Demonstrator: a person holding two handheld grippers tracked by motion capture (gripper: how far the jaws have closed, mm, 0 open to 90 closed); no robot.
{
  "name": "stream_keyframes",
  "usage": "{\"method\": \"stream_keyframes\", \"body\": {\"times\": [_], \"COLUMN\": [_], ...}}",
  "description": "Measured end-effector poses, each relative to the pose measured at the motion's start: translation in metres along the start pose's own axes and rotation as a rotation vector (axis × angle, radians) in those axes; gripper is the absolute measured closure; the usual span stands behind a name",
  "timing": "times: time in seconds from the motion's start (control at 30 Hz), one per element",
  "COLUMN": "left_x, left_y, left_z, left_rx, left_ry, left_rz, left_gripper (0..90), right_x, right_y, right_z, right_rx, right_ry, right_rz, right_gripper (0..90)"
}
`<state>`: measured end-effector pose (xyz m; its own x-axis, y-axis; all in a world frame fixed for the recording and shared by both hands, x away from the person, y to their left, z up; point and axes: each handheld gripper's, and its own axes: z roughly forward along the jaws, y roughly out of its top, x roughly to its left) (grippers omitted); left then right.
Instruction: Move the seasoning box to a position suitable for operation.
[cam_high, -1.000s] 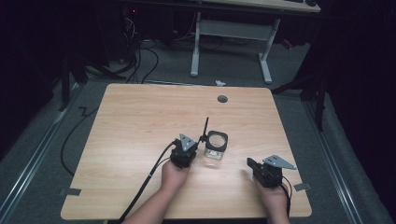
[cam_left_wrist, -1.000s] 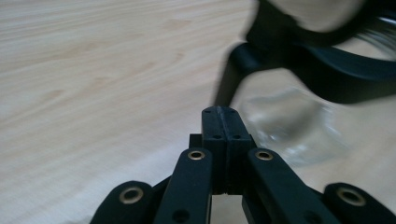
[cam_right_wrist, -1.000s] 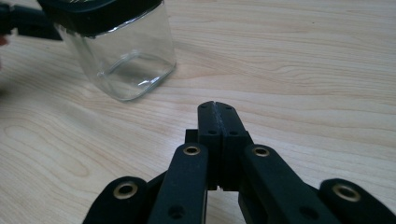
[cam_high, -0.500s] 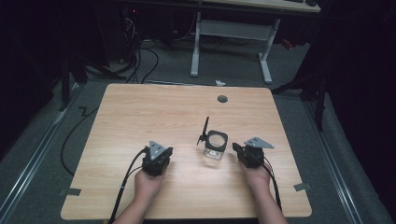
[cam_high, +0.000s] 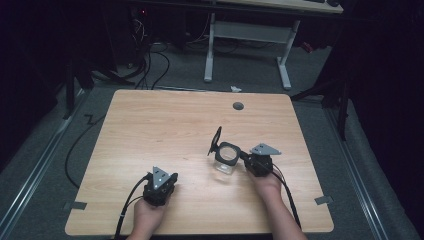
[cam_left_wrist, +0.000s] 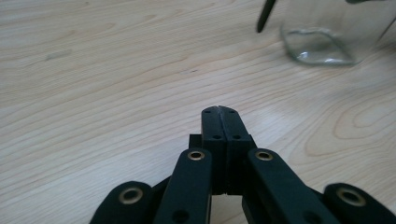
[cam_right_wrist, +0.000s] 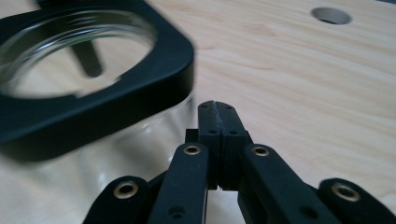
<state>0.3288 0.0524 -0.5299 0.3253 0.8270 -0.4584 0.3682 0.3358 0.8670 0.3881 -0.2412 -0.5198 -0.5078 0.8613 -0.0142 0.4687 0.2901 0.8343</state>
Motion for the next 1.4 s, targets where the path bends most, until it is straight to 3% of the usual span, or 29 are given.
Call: {"method": "stream_keyframes", "body": {"times": [0.03, 0.1, 0.13, 0.27, 0.37, 0.5, 0.67, 0.9, 1.13, 1.4], "left_x": [0.0, -0.007, -0.007, -0.013, -0.015, -0.015, -0.015, -0.022, -0.019, -0.024], "left_y": [0.0, -0.003, -0.003, -0.006, -0.008, -0.008, -0.008, -0.013, -0.011, -0.013], "left_z": [0.0, 0.003, 0.003, 0.006, 0.007, 0.007, 0.007, 0.011, 0.014, 0.016], "left_rx": [0.0, 0.006, 0.006, 0.02, 0.028, 0.026, 0.032, 0.053, 0.06, 0.061], "left_ry": [0.0, -0.017, -0.017, -0.027, -0.033, -0.033, -0.041, -0.054, -0.054, -0.066], "left_rz": [0.0, -0.008, -0.008, -0.013, -0.009, -0.005, -0.013, -0.015, -0.008, 0.001], "left_gripper": [90.0, 90.0, 90.0, 90.0, 90.0, 90.0, 90.0, 90.0, 90.0, 90.0], "right_x": [0.0, 0.02, 0.02, 0.047, 0.049, 0.051, 0.065, 0.089, 0.095, 0.081], "right_y": [0.0, -0.005, -0.005, -0.009, -0.009, -0.007, -0.007, -0.007, -0.007, -0.008], "right_z": [0.0, -0.01, -0.01, -0.017, -0.017, -0.013, -0.018, -0.017, -0.016, -0.021], "right_rx": [0.0, -0.005, -0.005, -0.01, -0.022, -0.022, -0.027, -0.028, -0.026, -0.029], "right_ry": [0.0, 0.03, 0.03, 0.074, 0.057, 0.07, 0.078, 0.126, 0.135, 0.104], "right_rz": [0.0, -0.036, -0.036, -0.089, -0.065, -0.033, -0.048, -0.082, -0.089, -0.063], "right_gripper": [90.0, 90.0, 90.0, 90.0, 90.0, 90.0, 90.0, 90.0, 90.0, 90.0]}}
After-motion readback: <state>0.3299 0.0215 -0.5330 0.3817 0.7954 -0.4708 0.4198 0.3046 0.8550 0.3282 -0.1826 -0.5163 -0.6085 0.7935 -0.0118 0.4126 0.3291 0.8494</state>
